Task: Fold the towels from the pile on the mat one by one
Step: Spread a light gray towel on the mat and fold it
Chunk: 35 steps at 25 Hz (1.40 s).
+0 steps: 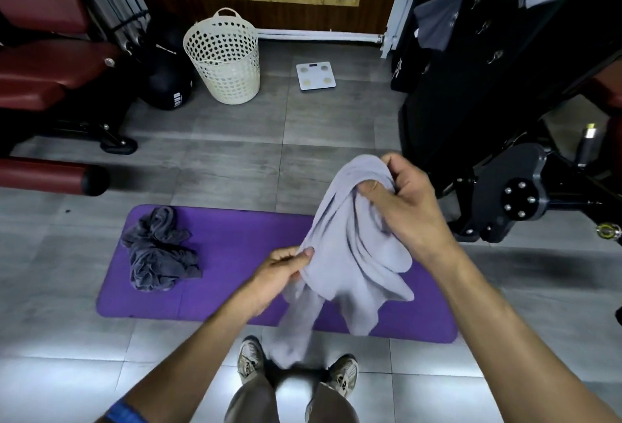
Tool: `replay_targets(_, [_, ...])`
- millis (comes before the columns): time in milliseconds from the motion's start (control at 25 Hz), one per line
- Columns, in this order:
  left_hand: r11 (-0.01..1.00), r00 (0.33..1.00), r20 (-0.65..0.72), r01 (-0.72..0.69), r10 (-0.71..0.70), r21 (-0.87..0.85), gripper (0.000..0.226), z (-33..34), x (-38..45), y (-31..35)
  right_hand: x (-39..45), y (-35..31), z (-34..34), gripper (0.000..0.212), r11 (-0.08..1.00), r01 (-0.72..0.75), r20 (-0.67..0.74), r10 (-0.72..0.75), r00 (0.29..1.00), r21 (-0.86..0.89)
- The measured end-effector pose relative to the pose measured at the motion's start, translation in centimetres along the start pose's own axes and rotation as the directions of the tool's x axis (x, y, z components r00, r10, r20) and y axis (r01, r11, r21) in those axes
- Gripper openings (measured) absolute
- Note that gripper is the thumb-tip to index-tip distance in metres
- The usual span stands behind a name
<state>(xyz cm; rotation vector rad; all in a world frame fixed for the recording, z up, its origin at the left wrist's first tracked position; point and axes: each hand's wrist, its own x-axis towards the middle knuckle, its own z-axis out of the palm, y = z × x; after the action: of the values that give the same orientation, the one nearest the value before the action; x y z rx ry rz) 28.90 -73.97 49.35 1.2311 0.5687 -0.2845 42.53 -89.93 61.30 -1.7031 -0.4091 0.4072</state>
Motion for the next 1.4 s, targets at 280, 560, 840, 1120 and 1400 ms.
replay_targets(280, [0.927, 0.979, 0.095, -0.201, 0.181, 0.315, 0.035, -5.3, -1.5, 0.2, 3.2, 1.3, -5.7, 0.042, 0.889, -0.091, -0.177, 0.011, 0.984, -0.448])
replay_targets(560, [0.772, 0.975, -0.11, -0.084, 0.196, 0.63, 0.048, -14.0, -2.3, -1.0, 3.4, 2.7, -7.1, 0.035, 0.776, -0.033, -0.048, 0.004, 0.999, -0.629])
replay_targets(840, [0.708, 0.973, -0.181, 0.029, 0.141, 0.705, 0.041, -16.1, -3.2, -2.1, 2.5, 3.0, -7.7, 0.032, 0.771, -0.034, 0.042, 0.079, 0.996, -0.636])
replay_targets(1120, [0.32, 0.943, -0.277, 0.209, 0.184, 0.924, 0.01, -12.7, -0.5, -2.1, -0.4, -1.2, -3.2, 0.02, 0.966, 0.087, 0.464, 0.038, 0.885, -0.245])
replay_targets(1400, [0.8, 0.925, 0.123, -0.372, 0.358, 0.47, 0.022, -0.7, -1.0, -1.5, -1.4, -2.8, -1.6, 0.013, 0.999, -0.046, 0.55, 0.045, 0.834, -0.011])
